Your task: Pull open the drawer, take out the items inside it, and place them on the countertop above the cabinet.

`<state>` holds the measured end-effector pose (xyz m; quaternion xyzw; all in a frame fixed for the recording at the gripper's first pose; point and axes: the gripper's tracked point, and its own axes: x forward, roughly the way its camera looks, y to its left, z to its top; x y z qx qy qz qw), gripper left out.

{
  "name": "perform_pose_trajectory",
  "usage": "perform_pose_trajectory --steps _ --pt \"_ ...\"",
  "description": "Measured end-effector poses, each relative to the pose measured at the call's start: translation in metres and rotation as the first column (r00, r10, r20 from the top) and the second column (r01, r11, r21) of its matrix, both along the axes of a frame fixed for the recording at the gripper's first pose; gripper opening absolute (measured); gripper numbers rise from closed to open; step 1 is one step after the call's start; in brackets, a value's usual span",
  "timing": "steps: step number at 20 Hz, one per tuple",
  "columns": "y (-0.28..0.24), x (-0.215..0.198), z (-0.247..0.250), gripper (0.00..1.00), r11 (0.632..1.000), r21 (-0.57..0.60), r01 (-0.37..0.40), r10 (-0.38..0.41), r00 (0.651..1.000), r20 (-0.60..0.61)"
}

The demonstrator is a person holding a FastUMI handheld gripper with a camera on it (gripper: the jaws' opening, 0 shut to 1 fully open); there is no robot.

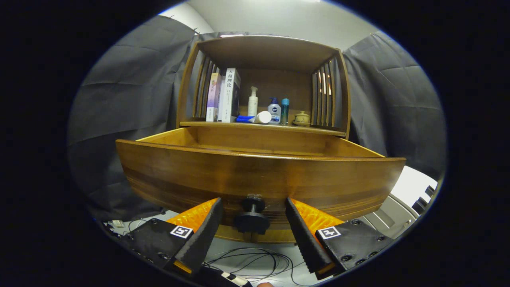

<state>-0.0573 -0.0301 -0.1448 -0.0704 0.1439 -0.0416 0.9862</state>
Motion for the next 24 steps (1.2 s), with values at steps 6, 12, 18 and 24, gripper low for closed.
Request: perform_pose_trajectory --steps 6,12,18,24 --pt "0.000 0.004 -0.002 1.00 1.000 -0.002 0.031 -0.031 0.999 -0.013" --pt "0.003 0.008 -0.004 0.98 1.000 0.012 0.026 -0.025 0.999 -0.021" --pt "0.006 0.013 -0.006 0.98 1.000 0.019 0.024 -0.024 1.000 -0.015" --pt "0.010 0.024 -0.006 0.98 0.999 0.041 0.018 -0.018 1.000 -0.016"
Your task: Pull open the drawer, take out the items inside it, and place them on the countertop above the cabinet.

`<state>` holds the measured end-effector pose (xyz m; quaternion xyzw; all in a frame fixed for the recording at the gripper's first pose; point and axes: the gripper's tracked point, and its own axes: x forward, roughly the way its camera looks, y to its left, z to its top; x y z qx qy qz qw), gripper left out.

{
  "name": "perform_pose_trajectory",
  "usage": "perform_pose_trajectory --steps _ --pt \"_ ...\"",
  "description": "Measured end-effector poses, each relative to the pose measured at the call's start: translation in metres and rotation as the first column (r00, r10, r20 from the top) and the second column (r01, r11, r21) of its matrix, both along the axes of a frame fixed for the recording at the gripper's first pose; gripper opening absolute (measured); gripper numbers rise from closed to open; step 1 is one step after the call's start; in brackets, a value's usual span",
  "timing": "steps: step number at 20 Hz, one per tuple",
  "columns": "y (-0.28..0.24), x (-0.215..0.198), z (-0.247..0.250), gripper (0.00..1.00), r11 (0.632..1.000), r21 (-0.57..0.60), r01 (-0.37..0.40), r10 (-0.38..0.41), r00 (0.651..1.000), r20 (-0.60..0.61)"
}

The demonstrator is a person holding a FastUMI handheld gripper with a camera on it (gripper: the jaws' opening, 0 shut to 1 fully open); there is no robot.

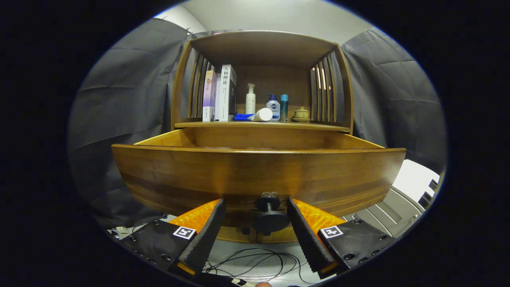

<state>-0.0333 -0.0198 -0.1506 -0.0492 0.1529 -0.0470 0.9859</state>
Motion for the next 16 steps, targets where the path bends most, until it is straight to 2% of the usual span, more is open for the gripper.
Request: perform_pose_trajectory --steps 16 --pt "0.000 0.044 0.002 0.98 1.000 0.029 0.009 -0.010 1.000 0.014"
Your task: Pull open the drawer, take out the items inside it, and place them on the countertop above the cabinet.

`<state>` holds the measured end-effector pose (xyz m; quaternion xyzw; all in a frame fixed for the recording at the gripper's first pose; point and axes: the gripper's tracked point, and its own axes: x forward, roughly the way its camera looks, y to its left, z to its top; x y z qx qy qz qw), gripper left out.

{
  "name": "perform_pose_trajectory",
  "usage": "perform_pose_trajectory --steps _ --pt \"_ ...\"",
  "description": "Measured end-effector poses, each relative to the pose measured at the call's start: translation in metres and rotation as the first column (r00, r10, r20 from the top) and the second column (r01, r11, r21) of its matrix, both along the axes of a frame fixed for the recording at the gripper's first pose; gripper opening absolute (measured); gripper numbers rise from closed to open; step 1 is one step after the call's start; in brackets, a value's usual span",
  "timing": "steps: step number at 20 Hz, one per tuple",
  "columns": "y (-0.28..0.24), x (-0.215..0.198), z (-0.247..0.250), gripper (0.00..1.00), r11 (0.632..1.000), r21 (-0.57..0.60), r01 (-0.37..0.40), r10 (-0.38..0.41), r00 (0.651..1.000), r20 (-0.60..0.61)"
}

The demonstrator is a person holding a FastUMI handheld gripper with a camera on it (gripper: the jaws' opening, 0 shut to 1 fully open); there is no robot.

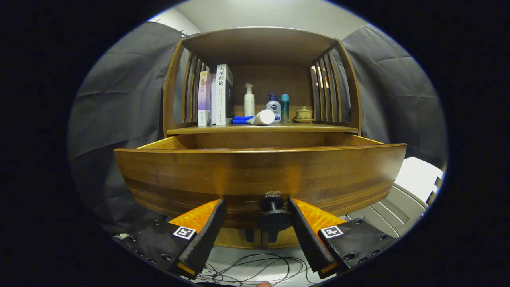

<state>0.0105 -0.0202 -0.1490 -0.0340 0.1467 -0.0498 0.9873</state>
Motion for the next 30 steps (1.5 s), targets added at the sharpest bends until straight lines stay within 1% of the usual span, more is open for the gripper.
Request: perform_pose_trajectory --steps 7,11,23,30 --pt "0.000 0.027 0.007 0.98 1.000 0.010 0.005 -0.006 1.000 0.022" --pt "0.001 0.043 0.005 0.98 0.999 0.043 0.019 -0.020 1.000 0.012" --pt "-0.004 0.082 0.000 0.98 1.000 -0.016 0.023 -0.022 0.998 0.051" --pt "-0.007 0.099 -0.001 0.98 1.000 -0.012 0.021 -0.020 0.999 0.050"
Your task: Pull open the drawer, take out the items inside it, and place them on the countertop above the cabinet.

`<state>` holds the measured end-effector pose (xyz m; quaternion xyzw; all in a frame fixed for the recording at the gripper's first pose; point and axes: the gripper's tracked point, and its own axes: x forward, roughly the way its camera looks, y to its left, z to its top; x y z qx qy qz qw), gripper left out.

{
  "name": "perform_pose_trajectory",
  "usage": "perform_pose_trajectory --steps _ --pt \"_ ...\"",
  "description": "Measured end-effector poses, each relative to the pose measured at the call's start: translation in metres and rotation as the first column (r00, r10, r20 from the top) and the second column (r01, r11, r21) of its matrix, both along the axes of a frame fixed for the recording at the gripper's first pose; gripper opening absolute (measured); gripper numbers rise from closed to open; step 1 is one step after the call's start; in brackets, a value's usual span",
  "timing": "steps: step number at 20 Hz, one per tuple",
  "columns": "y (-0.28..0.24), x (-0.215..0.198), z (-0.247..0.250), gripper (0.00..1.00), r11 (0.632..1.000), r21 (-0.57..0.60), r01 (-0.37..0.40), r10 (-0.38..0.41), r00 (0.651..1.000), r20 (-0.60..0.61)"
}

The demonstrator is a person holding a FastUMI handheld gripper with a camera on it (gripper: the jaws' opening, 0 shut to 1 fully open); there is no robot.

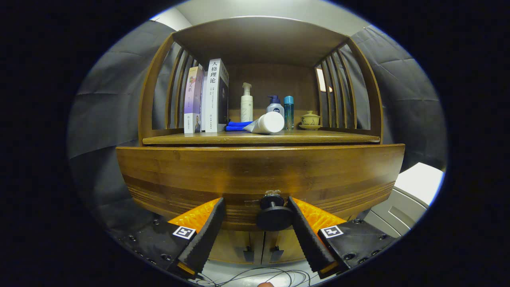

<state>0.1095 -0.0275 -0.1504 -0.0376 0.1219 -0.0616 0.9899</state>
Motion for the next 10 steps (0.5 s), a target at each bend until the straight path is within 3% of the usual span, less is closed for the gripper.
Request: perform_pose_trajectory --steps 10 --pt "-0.004 0.024 -0.001 0.98 1.000 -0.001 -0.005 0.005 1.000 0.005"
